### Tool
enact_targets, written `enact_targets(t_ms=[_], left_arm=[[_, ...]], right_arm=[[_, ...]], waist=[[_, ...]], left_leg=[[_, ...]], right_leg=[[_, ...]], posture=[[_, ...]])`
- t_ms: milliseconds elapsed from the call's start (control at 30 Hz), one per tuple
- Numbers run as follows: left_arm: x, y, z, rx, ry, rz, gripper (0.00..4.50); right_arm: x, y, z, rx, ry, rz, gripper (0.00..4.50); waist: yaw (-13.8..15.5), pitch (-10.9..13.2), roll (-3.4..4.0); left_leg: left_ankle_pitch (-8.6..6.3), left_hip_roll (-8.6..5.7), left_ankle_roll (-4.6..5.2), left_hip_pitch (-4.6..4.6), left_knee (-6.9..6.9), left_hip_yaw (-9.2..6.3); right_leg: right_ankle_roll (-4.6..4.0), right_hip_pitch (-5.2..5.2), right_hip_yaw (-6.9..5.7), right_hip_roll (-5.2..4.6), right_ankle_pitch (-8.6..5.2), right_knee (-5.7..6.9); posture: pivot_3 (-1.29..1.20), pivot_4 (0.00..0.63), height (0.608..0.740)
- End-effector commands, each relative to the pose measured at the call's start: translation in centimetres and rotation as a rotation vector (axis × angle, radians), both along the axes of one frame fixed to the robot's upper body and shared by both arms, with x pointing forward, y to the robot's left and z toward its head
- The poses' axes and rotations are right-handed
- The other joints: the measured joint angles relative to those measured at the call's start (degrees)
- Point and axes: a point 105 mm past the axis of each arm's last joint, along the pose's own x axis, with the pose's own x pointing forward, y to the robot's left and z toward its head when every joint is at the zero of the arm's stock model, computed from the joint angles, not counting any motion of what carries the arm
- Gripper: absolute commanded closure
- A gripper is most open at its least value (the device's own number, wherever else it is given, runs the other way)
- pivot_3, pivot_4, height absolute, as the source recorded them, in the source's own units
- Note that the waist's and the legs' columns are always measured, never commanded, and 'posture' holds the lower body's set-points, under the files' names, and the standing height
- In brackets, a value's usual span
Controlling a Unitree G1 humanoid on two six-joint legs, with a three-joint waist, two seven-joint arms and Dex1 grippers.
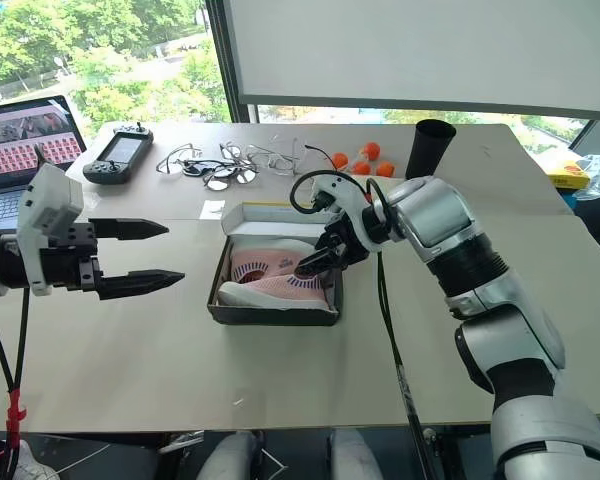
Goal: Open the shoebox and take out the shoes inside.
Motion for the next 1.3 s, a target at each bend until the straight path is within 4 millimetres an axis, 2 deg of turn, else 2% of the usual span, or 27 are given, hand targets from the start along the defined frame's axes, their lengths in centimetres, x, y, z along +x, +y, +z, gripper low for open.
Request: enact_targets(t_ms=[33,133,200,333,433,667,833,933,1033,1100,1167,1300], left_arm=[[-0.3,-0.2,0.9,0.004,-0.031,-0.006,0.00],[-0.3,-0.1,0.9,0.005,-0.033,-0.001,0.00],[-0.2,-0.1,0.8,0.004,-0.031,0.002,0.00],[-0.1,-0.2,0.6,0.005,-0.033,0.002,0.00],[-0.1,-0.1,0.6,0.007,-0.032,0.003,0.00],[-0.1,0.1,0.5,0.017,-0.038,0.013,0.00],[0.0,0.3,0.3,0.023,-0.036,0.020,0.00],[0.0,0.4,0.3,0.024,-0.036,0.022,0.00],[0.2,0.4,0.2,0.027,-0.036,0.024,0.00],[0.3,0.5,0.1,0.037,-0.037,0.027,0.00],[0.4,0.6,0.0,0.041,-0.040,0.027,0.00],[0.7,0.5,-0.1,0.046,-0.050,0.028,0.00]], right_arm=[[0.9,0.1,1.6,0.016,-0.068,-0.011,0.06],[1.1,0.0,2.9,0.033,-0.088,-0.013,0.06],[1.2,0.1,3.0,0.034,-0.095,-0.017,0.06],[1.0,0.4,1.6,-0.011,-0.095,0.011,0.06],[0.9,0.6,1.7,0.004,-0.088,0.013,0.06],[0.4,0.8,0.7,-0.034,-0.094,0.038,0.06],[0.5,0.3,3.2,0.016,-0.129,0.026,0.06],[-0.8,0.6,4.5,0.048,-0.135,0.088,0.06],[-2.6,2.0,5.1,0.084,-0.104,0.171,0.06],[-3.9,2.9,4.8,0.088,-0.073,0.236,0.06],[-4.6,3.9,3.6,0.072,-0.039,0.275,0.06],[-4.2,4.7,1.7,0.060,0.021,0.275,0.06]], waist=[[-0.1,0.0,0.00],[-0.2,0.0,0.00],[-0.2,0.0,0.00],[-0.3,0.0,0.00],[-0.5,0.0,0.00],[-1.0,0.0,0.00],[-0.9,0.0,0.00],[-0.9,0.0,-0.01],[-1.0,0.0,-0.01],[-1.1,0.0,-0.01],[-1.1,0.0,-0.01],[-1.0,0.0,-0.02]], left_leg=[[0.00,0.00,0.00,0.00,0.00,0.00],[0.00,0.00,0.00,-0.01,0.01,-0.01],[0.00,-0.01,0.00,-0.02,0.00,-0.01],[0.00,-0.01,0.00,-0.02,0.00,-0.01],[0.00,-0.02,0.00,-0.02,0.00,-0.01],[0.00,-0.01,0.00,0.00,0.00,-0.02],[0.00,-0.01,0.00,0.01,0.00,-0.03],[0.00,-0.02,0.00,-0.03,0.00,-0.03],[0.00,-0.01,0.00,-0.04,0.00,-0.04],[0.00,0.00,0.00,-0.01,-0.01,-0.04],[0.00,0.00,0.00,0.01,0.00,-0.04],[0.00,-0.01,0.00,0.02,0.02,-0.05]], right_leg=[[0.00,-0.01,0.00,0.00,0.00,0.02],[0.00,-0.02,0.00,0.00,0.00,0.06],[0.00,-0.04,0.00,0.00,0.00,0.06],[0.00,-0.04,0.00,0.00,0.00,0.06],[0.00,-0.03,0.00,-0.01,0.00,0.09],[0.00,-0.03,0.00,0.00,0.00,0.11],[0.01,-0.04,0.00,0.00,-0.01,0.16],[0.01,-0.06,0.00,-0.01,-0.01,0.13],[0.01,-0.08,0.00,-0.01,-0.01,0.14],[0.01,-0.08,0.00,0.00,-0.01,0.18],[0.02,-0.08,0.00,0.01,-0.01,0.21],[0.03,-0.05,0.00,0.00,-0.02,0.21]], posture=[[0.00,0.150,0.724],[0.00,0.150,0.724],[0.00,0.150,0.724],[0.00,0.150,0.724],[0.00,0.150,0.724],[0.00,0.150,0.724],[0.00,0.150,0.724],[0.00,0.150,0.724],[0.00,0.150,0.724],[0.00,0.150,0.724],[0.00,0.150,0.724],[0.00,0.150,0.724]])
